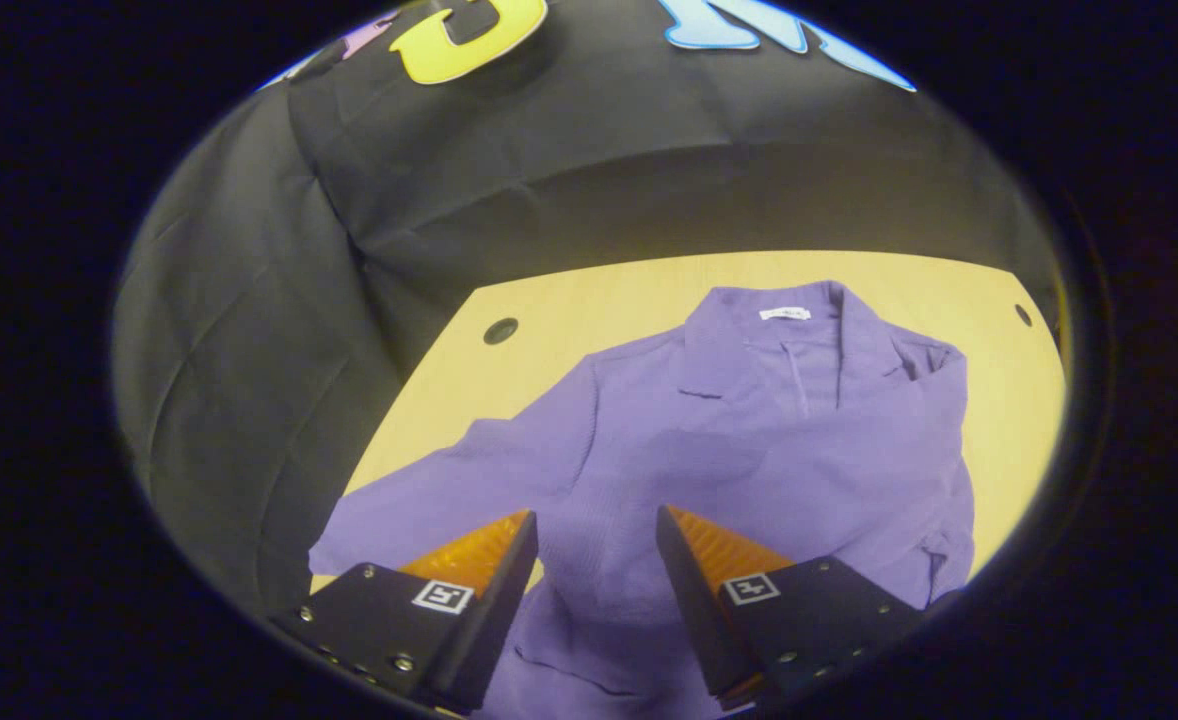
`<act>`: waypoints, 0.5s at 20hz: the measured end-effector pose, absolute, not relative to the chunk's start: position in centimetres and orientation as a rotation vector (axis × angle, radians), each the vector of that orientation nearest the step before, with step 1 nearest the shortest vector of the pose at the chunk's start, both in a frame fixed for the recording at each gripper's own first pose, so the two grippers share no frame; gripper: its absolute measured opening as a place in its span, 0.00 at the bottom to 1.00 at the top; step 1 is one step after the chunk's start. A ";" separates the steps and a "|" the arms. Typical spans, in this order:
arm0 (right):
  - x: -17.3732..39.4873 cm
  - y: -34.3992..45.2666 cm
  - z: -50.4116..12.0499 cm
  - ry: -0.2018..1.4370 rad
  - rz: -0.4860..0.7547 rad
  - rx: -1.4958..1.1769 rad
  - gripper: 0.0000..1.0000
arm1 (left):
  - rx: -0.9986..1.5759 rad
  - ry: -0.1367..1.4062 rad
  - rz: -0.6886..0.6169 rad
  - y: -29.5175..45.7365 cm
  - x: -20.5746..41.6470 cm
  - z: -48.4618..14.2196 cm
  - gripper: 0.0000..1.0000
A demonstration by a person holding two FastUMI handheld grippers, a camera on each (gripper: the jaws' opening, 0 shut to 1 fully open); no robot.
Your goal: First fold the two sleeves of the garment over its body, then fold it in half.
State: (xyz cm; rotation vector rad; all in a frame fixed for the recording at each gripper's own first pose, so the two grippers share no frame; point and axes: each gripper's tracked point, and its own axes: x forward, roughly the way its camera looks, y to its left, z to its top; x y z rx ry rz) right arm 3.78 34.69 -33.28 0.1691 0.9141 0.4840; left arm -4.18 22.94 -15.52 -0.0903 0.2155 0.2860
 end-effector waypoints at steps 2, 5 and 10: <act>3.7 34.2 -32.7 0.910 0.481 0.162 0.77 | -0.100 0.229 0.285 23.3 -3.5 -16.9 0.97; 3.6 33.2 -31.5 0.894 0.485 0.151 0.77 | -0.109 0.264 0.291 24.2 -2.5 -19.7 0.97; 2.5 31.6 -29.5 0.872 0.494 0.127 0.78 | -0.130 0.337 0.317 26.5 -1.0 -25.4 0.94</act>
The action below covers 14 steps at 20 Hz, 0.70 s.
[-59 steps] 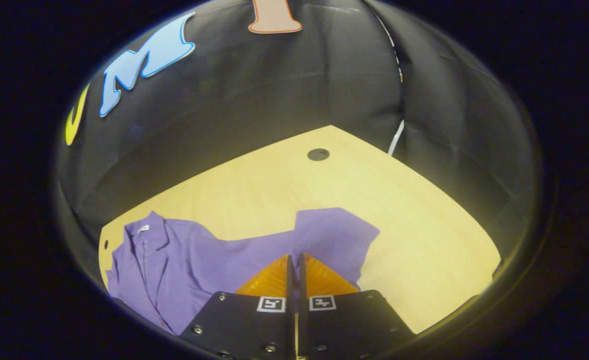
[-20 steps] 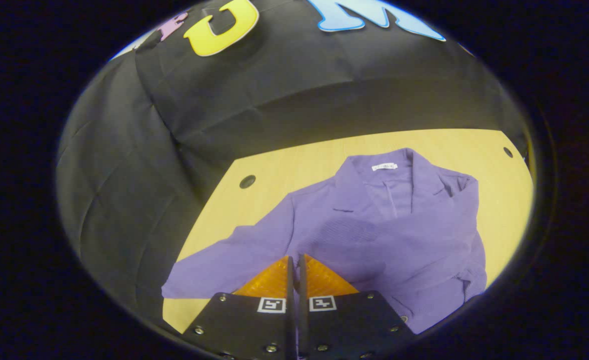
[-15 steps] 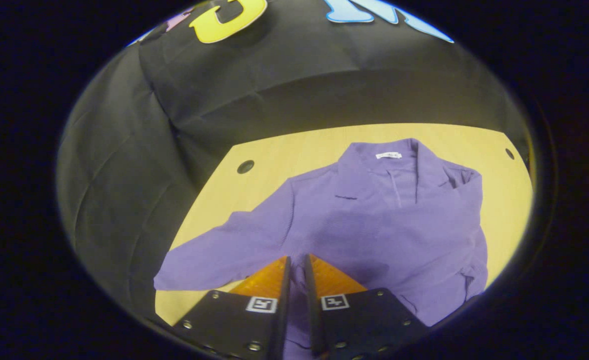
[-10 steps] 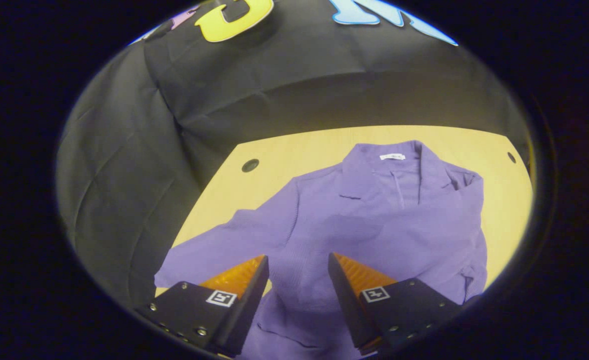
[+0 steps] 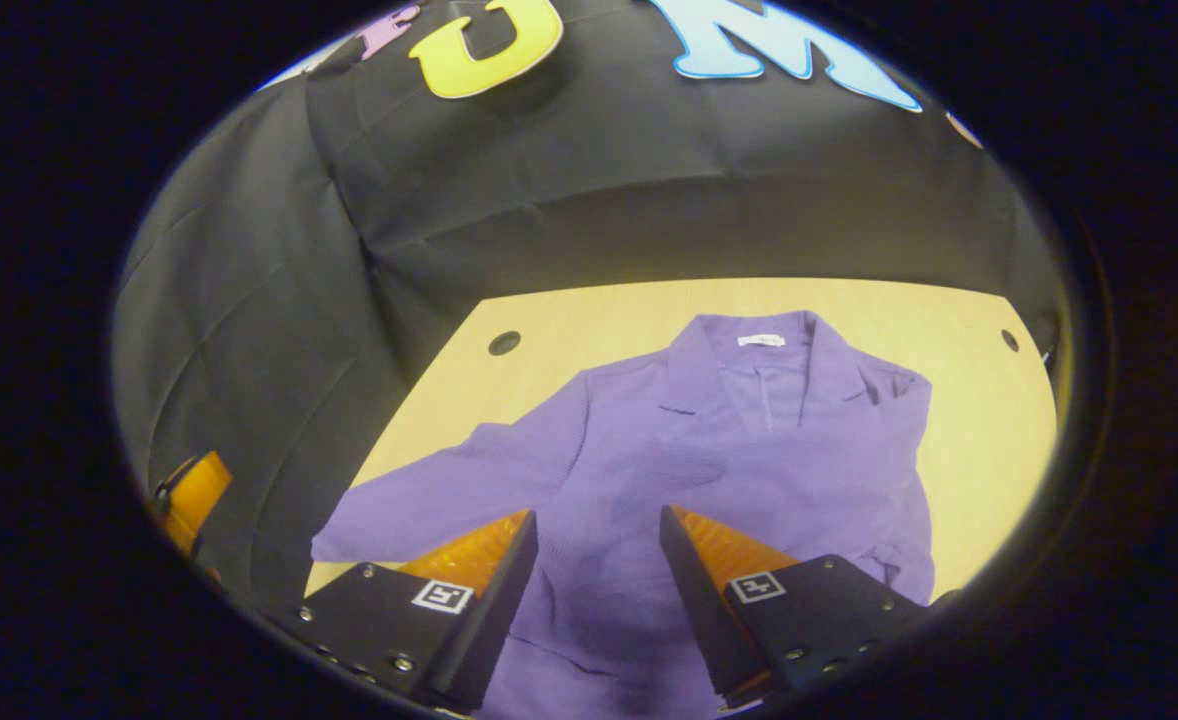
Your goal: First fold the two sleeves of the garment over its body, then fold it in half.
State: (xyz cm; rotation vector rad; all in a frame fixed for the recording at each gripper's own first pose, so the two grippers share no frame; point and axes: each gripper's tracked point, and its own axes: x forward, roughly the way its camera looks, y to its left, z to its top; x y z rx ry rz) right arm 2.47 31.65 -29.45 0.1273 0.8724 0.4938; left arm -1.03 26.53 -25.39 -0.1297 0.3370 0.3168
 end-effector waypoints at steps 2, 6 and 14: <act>2.2 30.9 -28.6 0.863 0.488 0.123 0.78 | -0.149 0.367 0.325 27.5 -0.4 -27.7 0.94; 1.4 29.1 -27.3 0.856 0.464 0.114 0.78 | -0.183 0.460 0.356 29.3 0.5 -33.3 0.98; -0.7 25.2 -27.4 0.887 0.374 0.119 0.78 | -0.222 0.593 0.396 31.7 0.9 -42.4 0.96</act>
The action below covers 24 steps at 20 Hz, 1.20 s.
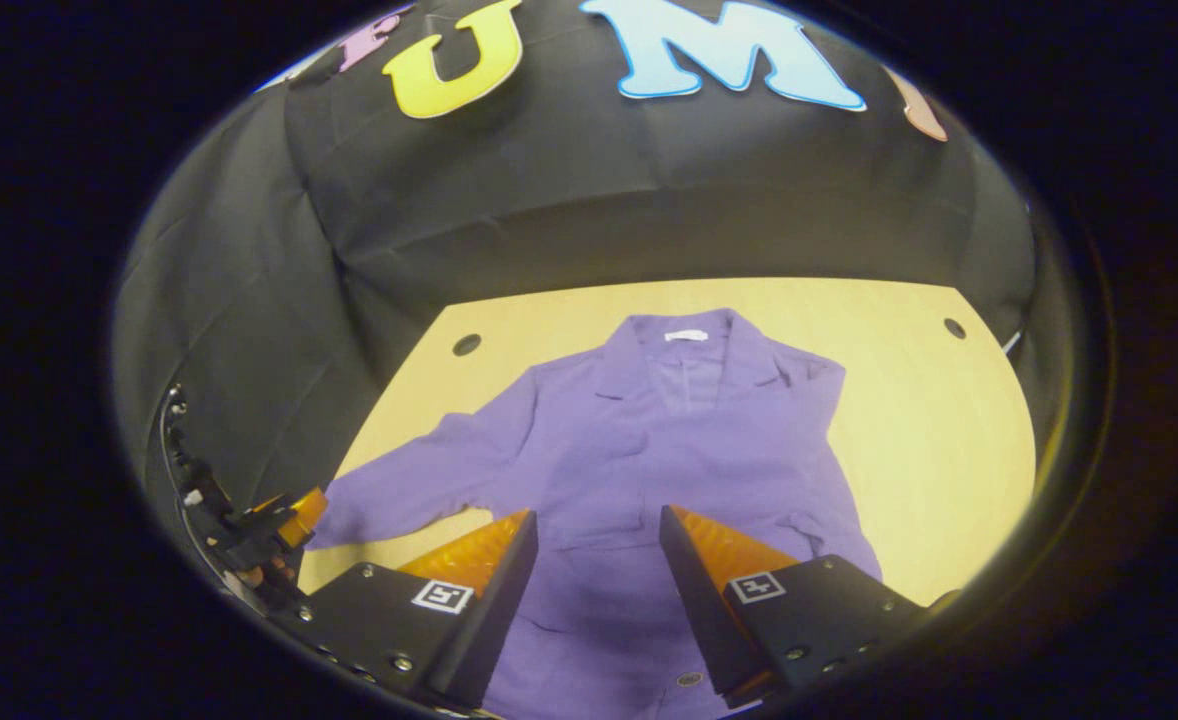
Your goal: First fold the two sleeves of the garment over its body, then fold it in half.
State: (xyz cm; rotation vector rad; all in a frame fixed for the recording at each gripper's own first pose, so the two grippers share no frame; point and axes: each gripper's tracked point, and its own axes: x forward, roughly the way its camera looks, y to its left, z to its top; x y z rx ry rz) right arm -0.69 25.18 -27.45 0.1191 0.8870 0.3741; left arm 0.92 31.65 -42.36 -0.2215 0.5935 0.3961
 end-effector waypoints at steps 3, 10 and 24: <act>-1.3 24.0 -27.5 0.890 0.346 0.108 0.78 | -0.249 0.638 0.410 32.1 0.6 -45.2 0.96; -2.0 22.6 -27.8 0.902 0.305 0.122 0.78 | -0.283 0.688 0.422 31.5 0.1 -48.6 0.97; -2.7 20.9 -27.8 0.910 0.277 0.151 0.78 | -0.300 0.620 0.389 29.2 2.0 -48.2 0.27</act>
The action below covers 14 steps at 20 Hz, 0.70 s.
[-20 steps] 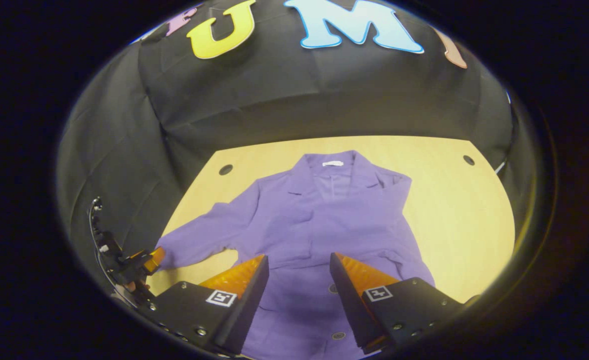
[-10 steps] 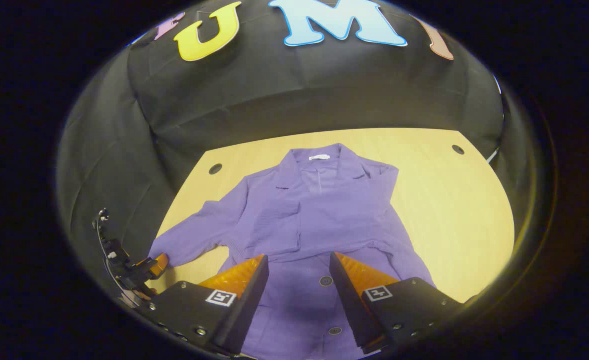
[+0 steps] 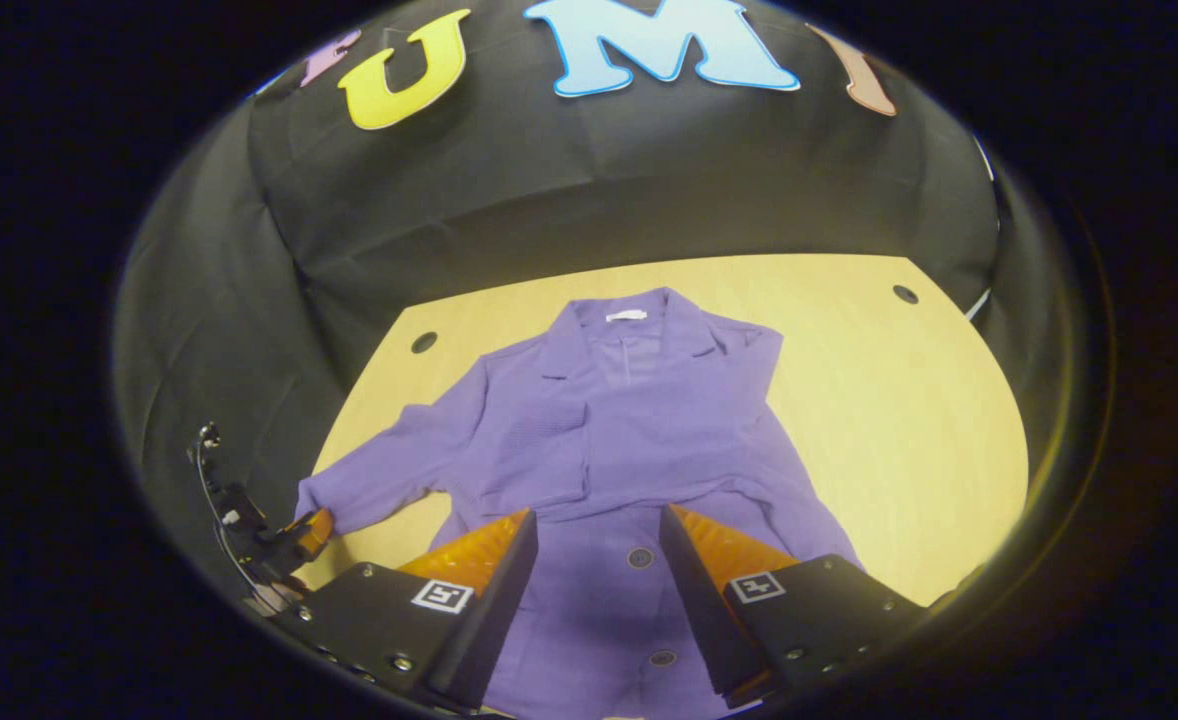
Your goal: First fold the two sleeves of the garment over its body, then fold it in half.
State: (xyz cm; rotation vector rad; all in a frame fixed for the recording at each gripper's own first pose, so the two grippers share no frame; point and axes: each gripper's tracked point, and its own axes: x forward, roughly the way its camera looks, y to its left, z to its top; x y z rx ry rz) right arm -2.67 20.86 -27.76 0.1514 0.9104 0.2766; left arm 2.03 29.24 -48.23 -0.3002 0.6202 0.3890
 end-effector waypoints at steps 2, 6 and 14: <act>-2.9 20.7 -27.8 0.912 0.278 0.152 0.78 | -0.291 0.622 0.393 29.4 2.0 -48.3 0.11; -3.4 20.2 -27.9 0.912 0.279 0.150 0.78 | -0.303 0.640 0.383 29.3 2.2 -48.1 0.07; -3.8 18.2 -27.8 0.898 0.253 0.175 0.78 | -0.253 0.647 0.337 27.5 3.9 -45.5 0.07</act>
